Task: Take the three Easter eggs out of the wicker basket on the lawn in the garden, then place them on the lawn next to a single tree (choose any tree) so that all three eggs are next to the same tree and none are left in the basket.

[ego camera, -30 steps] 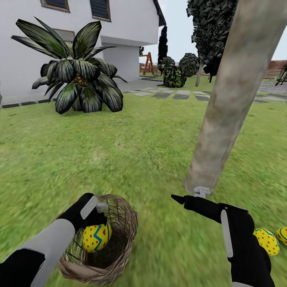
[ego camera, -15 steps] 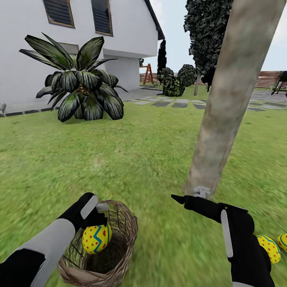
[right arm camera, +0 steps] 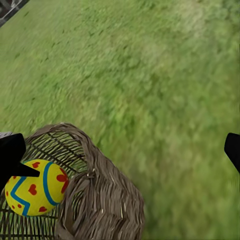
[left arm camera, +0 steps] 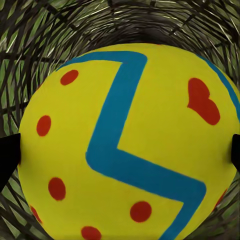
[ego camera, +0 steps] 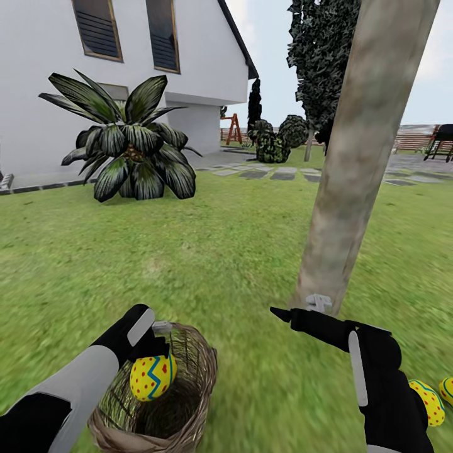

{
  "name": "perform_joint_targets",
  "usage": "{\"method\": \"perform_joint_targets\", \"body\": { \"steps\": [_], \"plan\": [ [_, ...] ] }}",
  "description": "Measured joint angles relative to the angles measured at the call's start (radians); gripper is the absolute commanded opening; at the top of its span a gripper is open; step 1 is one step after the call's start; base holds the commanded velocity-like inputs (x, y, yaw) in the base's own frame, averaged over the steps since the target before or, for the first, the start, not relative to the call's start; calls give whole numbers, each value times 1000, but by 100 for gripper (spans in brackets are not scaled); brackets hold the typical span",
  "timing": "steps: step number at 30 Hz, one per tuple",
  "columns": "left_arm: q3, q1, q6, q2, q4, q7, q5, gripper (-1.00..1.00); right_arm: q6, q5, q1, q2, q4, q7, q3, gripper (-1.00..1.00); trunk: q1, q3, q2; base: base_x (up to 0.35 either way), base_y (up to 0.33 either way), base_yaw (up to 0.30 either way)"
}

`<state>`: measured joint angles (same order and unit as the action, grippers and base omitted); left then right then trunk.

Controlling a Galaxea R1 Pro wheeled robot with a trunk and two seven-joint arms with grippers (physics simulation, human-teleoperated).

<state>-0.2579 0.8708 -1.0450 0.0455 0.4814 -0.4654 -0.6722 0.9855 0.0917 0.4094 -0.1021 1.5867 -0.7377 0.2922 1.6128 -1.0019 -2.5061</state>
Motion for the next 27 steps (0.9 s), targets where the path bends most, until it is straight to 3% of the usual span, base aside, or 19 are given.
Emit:
{"method": "perform_joint_targets", "body": {
  "steps": [27],
  "plan": [
    [-2,0,0,-1,4,0,2,-100,0,0,-1,0,0,0,0,100,0,0,0,-95,0,0]
  ]
}}
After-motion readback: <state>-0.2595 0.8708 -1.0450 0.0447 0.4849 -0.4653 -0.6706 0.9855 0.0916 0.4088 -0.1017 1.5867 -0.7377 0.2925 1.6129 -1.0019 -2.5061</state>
